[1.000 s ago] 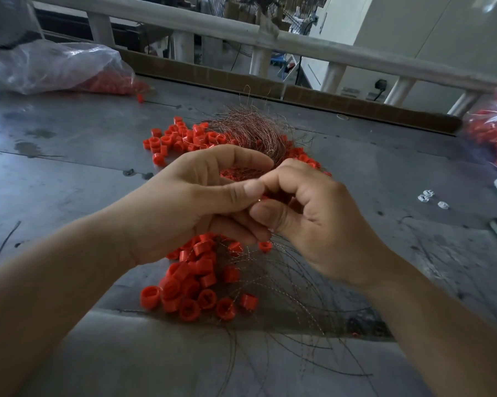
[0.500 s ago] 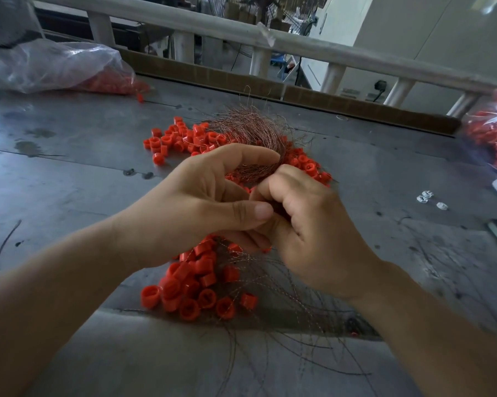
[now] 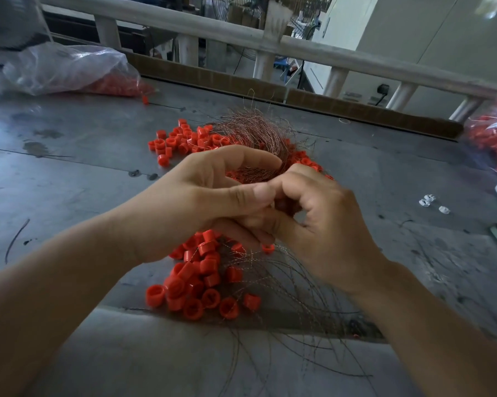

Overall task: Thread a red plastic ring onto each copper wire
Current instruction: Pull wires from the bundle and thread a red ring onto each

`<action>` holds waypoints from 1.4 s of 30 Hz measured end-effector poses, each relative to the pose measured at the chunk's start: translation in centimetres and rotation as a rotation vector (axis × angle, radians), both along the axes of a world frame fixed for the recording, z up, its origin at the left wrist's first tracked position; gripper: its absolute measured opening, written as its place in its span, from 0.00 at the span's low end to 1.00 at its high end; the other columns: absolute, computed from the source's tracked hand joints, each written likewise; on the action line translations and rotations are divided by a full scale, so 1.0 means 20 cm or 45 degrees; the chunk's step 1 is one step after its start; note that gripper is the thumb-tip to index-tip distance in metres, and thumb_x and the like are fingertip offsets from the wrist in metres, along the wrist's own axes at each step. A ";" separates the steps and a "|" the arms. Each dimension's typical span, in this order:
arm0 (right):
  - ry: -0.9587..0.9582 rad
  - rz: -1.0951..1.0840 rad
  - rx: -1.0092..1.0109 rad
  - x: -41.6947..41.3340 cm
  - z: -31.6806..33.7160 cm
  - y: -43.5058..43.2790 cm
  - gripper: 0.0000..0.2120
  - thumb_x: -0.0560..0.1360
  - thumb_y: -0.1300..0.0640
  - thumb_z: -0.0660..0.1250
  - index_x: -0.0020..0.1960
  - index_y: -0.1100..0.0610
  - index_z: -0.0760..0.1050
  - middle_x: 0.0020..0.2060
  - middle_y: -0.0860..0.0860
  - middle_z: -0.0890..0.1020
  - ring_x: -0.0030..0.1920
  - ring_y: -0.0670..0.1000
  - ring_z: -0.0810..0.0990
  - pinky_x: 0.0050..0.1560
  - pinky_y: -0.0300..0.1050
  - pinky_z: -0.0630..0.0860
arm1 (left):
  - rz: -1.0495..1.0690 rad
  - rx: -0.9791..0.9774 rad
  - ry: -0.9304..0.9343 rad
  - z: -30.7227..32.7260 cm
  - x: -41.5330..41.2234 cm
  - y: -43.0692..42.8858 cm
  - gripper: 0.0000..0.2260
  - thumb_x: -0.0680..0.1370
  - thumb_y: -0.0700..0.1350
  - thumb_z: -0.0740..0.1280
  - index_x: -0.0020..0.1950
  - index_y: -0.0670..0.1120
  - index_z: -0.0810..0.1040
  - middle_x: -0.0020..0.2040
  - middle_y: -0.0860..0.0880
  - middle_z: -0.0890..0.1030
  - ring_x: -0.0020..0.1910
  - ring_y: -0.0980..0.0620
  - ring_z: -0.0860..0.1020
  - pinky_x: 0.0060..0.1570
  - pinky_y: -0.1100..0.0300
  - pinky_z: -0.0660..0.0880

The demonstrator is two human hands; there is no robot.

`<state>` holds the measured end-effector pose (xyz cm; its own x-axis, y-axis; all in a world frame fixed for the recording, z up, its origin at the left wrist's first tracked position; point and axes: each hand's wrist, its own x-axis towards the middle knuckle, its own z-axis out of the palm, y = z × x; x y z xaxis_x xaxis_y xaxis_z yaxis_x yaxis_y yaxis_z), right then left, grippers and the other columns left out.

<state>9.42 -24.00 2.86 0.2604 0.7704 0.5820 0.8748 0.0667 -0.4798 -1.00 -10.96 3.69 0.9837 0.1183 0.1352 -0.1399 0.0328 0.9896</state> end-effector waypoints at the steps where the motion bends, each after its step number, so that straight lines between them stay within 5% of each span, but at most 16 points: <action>1: 0.020 0.008 0.010 0.00 0.00 0.00 0.09 0.67 0.52 0.71 0.42 0.57 0.79 0.34 0.41 0.71 0.35 0.38 0.70 0.38 0.27 0.67 | 0.013 0.020 0.010 0.00 0.00 0.01 0.23 0.64 0.46 0.73 0.57 0.47 0.74 0.36 0.42 0.83 0.34 0.46 0.83 0.31 0.62 0.78; 7: 0.208 0.012 0.078 0.01 0.01 -0.01 0.17 0.64 0.49 0.71 0.50 0.48 0.73 0.40 0.45 0.77 0.41 0.42 0.77 0.42 0.32 0.74 | 0.016 -0.003 -0.057 0.00 0.00 0.05 0.19 0.64 0.42 0.76 0.54 0.50 0.79 0.40 0.42 0.84 0.36 0.49 0.82 0.32 0.62 0.78; 11: 0.313 0.018 0.040 0.02 0.02 -0.01 0.13 0.65 0.47 0.69 0.48 0.48 0.75 0.41 0.43 0.81 0.43 0.40 0.79 0.45 0.31 0.74 | -0.042 -0.101 -0.098 0.00 0.00 0.07 0.18 0.68 0.41 0.69 0.57 0.48 0.76 0.45 0.43 0.84 0.40 0.49 0.83 0.35 0.60 0.79; 21: 0.185 -0.001 0.092 0.02 0.05 -0.03 0.08 0.67 0.50 0.69 0.45 0.49 0.76 0.38 0.40 0.79 0.37 0.40 0.78 0.35 0.30 0.72 | -0.149 -0.169 -0.096 0.00 0.00 0.08 0.21 0.67 0.39 0.66 0.61 0.47 0.73 0.51 0.41 0.82 0.47 0.48 0.82 0.42 0.61 0.79; 24: 0.110 -0.018 0.070 0.04 0.06 -0.04 0.08 0.68 0.52 0.68 0.47 0.51 0.76 0.36 0.38 0.77 0.36 0.36 0.76 0.35 0.25 0.68 | -0.132 -0.158 -0.087 0.00 0.00 0.09 0.20 0.67 0.38 0.65 0.59 0.46 0.75 0.50 0.42 0.83 0.46 0.47 0.83 0.41 0.62 0.79; 30: 0.009 -0.098 -0.081 0.08 0.07 -0.06 0.04 0.69 0.57 0.68 0.42 0.55 0.80 0.37 0.40 0.79 0.40 0.41 0.77 0.41 0.28 0.72 | 0.125 0.076 -0.072 0.03 -0.01 0.11 0.11 0.57 0.34 0.75 0.37 0.44 0.84 0.35 0.45 0.83 0.34 0.54 0.82 0.35 0.67 0.77; 34: 0.003 -0.113 -0.140 0.09 0.08 -0.07 0.01 0.70 0.59 0.71 0.42 0.56 0.80 0.37 0.41 0.80 0.41 0.42 0.78 0.42 0.29 0.73 | 0.207 0.175 -0.054 0.03 -0.01 0.10 0.13 0.54 0.44 0.74 0.37 0.45 0.83 0.33 0.45 0.83 0.34 0.53 0.83 0.35 0.67 0.77; 38: 0.091 -0.096 -0.108 0.07 0.05 -0.05 0.14 0.68 0.47 0.68 0.49 0.54 0.78 0.39 0.44 0.79 0.41 0.42 0.77 0.41 0.32 0.74 | 0.191 0.303 -0.065 0.03 -0.01 0.08 0.18 0.56 0.47 0.71 0.45 0.52 0.83 0.39 0.48 0.85 0.39 0.54 0.83 0.39 0.69 0.77; 42: 0.055 -0.031 -0.053 0.04 0.02 -0.02 0.24 0.64 0.45 0.70 0.57 0.56 0.75 0.43 0.47 0.79 0.43 0.43 0.77 0.43 0.34 0.75 | 0.261 0.291 -0.102 0.01 0.02 0.05 0.15 0.54 0.47 0.72 0.40 0.53 0.84 0.35 0.50 0.83 0.34 0.55 0.82 0.35 0.69 0.76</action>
<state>10.15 -24.49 3.27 0.3039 0.7868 0.5372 0.8543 0.0245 -0.5192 -0.51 -9.91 3.80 0.9277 0.2708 0.2569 -0.1981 -0.2262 0.9537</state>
